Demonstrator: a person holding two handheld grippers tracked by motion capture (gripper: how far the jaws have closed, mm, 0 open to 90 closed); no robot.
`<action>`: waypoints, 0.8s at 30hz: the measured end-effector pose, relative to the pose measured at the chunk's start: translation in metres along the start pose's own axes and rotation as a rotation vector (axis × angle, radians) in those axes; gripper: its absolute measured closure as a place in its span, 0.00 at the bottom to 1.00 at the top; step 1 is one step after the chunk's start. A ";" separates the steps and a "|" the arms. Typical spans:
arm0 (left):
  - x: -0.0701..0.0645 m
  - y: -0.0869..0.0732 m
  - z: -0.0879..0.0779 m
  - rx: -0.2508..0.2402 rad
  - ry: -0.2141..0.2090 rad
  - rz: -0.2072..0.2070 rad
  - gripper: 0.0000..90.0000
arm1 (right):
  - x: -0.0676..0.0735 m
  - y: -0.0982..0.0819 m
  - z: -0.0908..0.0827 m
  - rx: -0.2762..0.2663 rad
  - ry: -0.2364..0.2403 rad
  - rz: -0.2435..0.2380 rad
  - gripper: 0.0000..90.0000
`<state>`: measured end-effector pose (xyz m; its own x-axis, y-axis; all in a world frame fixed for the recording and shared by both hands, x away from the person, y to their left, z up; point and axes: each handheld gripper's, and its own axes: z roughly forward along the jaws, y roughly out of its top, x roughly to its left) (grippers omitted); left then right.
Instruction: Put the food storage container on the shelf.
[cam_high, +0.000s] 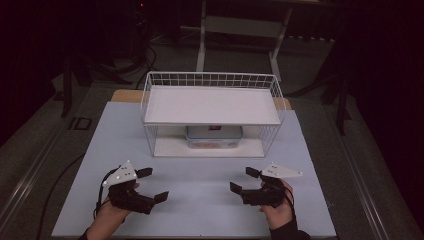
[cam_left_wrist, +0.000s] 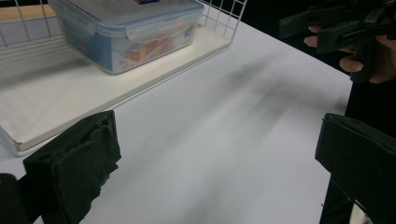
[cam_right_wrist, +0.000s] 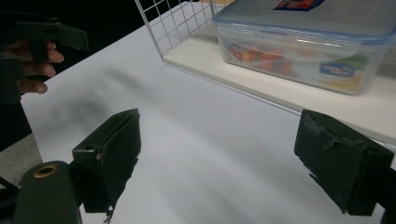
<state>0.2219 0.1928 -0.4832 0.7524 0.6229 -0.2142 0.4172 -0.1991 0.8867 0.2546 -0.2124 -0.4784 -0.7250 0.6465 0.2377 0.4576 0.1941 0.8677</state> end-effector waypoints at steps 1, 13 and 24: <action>0.000 -0.001 -0.001 0.006 -0.001 0.003 0.00 | 0.000 -0.001 -0.003 0.001 -0.004 -0.002 0.16; 0.001 -0.012 -0.016 0.009 0.001 0.024 0.00 | -0.009 -0.022 -0.032 0.014 -0.052 -0.002 0.16; 0.006 -0.025 -0.028 -0.011 0.045 0.000 0.00 | -0.022 -0.034 -0.048 0.002 -0.088 0.000 0.16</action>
<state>0.2018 0.2225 -0.4947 0.7288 0.6562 -0.1954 0.4109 -0.1910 0.8914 0.2297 -0.2690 -0.4924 -0.6770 0.7086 0.1988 0.4590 0.1954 0.8667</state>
